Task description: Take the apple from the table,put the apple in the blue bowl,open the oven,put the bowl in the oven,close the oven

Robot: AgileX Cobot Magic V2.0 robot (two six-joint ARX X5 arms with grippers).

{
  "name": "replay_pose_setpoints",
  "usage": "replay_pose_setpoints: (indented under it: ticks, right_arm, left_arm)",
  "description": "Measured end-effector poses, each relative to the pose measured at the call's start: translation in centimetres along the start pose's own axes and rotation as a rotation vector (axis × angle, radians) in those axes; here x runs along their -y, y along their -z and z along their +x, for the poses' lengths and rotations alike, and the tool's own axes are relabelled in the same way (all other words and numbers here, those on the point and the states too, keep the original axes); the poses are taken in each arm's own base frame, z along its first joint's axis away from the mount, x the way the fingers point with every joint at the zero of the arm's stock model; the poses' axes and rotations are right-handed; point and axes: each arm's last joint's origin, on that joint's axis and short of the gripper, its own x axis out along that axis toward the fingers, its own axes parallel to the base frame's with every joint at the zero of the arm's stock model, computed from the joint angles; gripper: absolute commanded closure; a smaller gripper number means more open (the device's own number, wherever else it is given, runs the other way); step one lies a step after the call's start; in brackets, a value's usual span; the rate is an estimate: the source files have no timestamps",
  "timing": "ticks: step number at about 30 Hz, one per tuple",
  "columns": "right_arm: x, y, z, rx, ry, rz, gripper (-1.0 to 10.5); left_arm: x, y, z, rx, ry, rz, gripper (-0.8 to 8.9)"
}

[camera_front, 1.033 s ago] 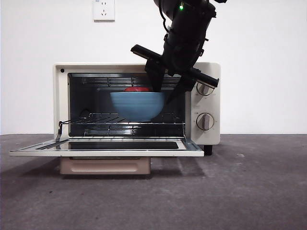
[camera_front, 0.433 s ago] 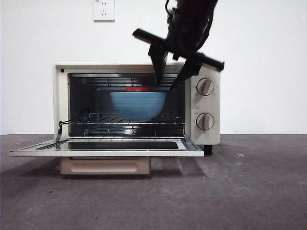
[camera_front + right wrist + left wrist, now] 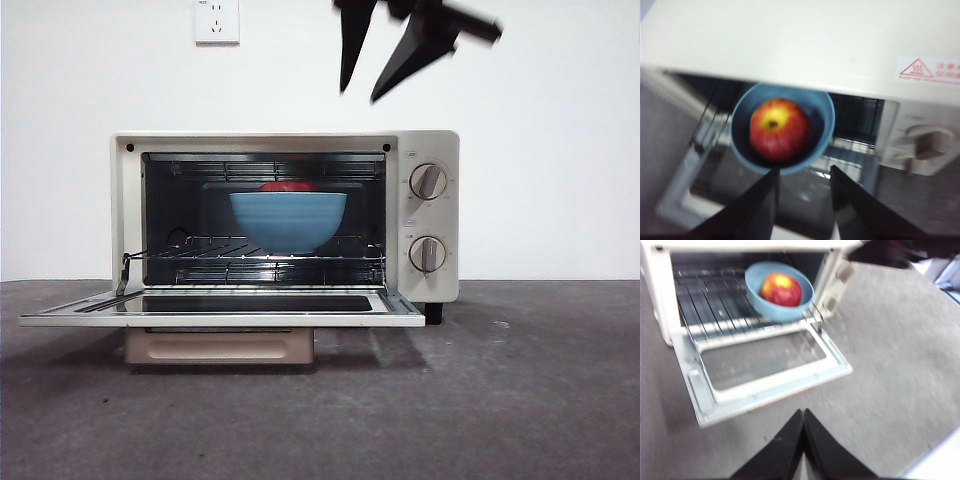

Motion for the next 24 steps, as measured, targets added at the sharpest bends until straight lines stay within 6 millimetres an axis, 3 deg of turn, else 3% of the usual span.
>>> replay_pose_setpoints:
  ticks: [4,9,18,24]
  right_arm:
    - [-0.1,0.6,-3.3,-0.039,-0.009,-0.137,7.8]
    - [0.4,1.4,-7.2,-0.077,-0.015,-0.236,7.7]
    - [2.0,2.9,-13.3,-0.094,-0.028,-0.288,7.7]
    - [3.3,3.8,-17.1,-0.058,-0.050,-0.286,7.7]
  left_arm:
    - [-0.9,0.0,1.5,-0.003,-0.034,-0.034,8.07]
    - [-3.3,1.2,4.8,-0.051,-0.105,-0.115,8.08]
    - [-8.1,1.6,9.4,-0.061,-0.216,-0.235,8.08]
    - [-11.1,1.7,12.9,-0.089,-0.179,-0.279,8.08]
